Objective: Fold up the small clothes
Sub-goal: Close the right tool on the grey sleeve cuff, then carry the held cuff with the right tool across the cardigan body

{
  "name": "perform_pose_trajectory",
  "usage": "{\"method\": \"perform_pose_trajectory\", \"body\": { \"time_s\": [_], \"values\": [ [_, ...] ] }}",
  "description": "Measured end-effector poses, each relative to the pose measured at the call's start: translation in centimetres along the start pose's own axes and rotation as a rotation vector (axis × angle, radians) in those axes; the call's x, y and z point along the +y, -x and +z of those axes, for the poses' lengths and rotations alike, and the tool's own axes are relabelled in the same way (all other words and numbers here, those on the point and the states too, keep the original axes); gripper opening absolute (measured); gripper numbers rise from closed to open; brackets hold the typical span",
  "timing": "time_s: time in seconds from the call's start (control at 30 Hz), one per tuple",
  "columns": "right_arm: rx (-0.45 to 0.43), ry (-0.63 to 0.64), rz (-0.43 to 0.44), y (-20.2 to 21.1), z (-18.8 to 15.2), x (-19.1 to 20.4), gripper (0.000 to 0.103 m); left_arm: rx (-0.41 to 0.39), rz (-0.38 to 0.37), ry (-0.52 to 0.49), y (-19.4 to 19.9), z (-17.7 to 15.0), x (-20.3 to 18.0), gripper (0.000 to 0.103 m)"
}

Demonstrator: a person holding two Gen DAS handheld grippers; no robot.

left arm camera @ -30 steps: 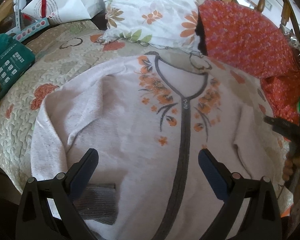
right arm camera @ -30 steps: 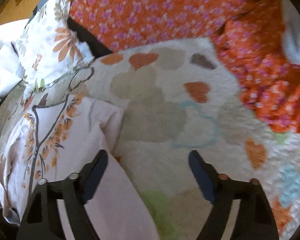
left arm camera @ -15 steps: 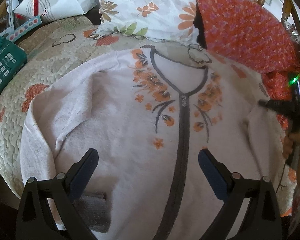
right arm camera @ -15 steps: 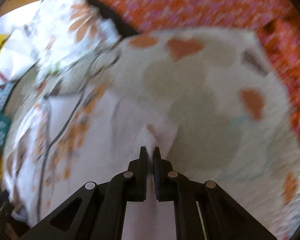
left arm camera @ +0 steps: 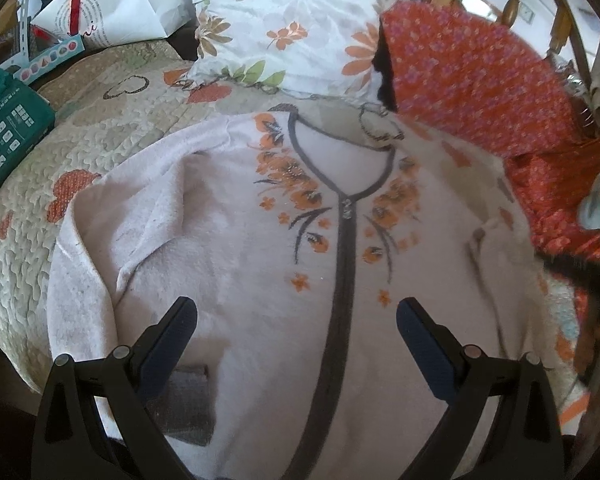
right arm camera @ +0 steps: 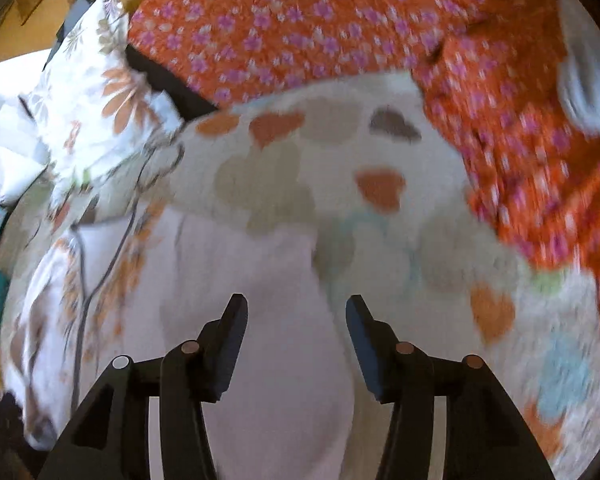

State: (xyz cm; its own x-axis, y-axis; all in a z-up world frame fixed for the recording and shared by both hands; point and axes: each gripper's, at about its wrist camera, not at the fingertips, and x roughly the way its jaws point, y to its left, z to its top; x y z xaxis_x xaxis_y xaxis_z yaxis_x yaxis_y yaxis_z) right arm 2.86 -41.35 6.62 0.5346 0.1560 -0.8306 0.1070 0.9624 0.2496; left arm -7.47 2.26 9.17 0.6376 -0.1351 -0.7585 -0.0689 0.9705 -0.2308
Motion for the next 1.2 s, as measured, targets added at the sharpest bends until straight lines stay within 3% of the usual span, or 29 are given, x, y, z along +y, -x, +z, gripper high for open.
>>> {"method": "perform_pose_trajectory", "body": {
  "time_s": [0.23,0.33,0.4,0.5,0.57,0.6,0.7,0.87,1.07,1.2],
  "values": [
    [0.114,-0.036,-0.039,1.8,-11.7,-0.6,0.056,0.0,-0.064,0.023,1.3,-0.9,0.8,0.1],
    [0.101,-0.028,-0.045,2.4,-13.9,-0.1,0.056,-0.013,-0.076,0.027,2.2,-1.2,1.1,0.1],
    [0.078,0.001,-0.094,2.7,-14.7,0.7,0.061,-0.024,-0.077,0.03,2.7,-1.2,1.3,0.1],
    [0.09,0.052,-0.155,2.3,-15.9,1.5,0.06,-0.038,-0.072,0.033,3.4,-1.4,1.8,0.1],
    [0.109,0.064,-0.135,2.0,-16.9,1.5,0.026,-0.038,-0.063,0.038,3.6,-1.5,2.3,0.1],
    [0.1,0.055,-0.117,2.2,-17.0,1.3,0.016,-0.037,-0.059,0.041,3.6,-1.4,2.5,0.1],
    [0.021,-0.067,-0.013,4.8,-16.1,-1.0,0.014,-0.031,-0.045,0.057,3.6,-1.5,3.4,0.1],
    [-0.09,-0.273,0.02,8.8,-13.3,-7.1,0.014,-0.023,-0.039,0.072,3.5,-1.0,4.6,0.1],
    [-0.184,-0.501,-0.183,12.3,-9.6,-17.9,0.013,-0.037,-0.009,0.05,3.1,1.1,5.7,0.1],
    [-0.172,-0.6,-0.222,12.2,-7.9,-21.5,0.013,-0.02,-0.025,0.071,2.3,2.7,6.7,0.1]
  ]
}}
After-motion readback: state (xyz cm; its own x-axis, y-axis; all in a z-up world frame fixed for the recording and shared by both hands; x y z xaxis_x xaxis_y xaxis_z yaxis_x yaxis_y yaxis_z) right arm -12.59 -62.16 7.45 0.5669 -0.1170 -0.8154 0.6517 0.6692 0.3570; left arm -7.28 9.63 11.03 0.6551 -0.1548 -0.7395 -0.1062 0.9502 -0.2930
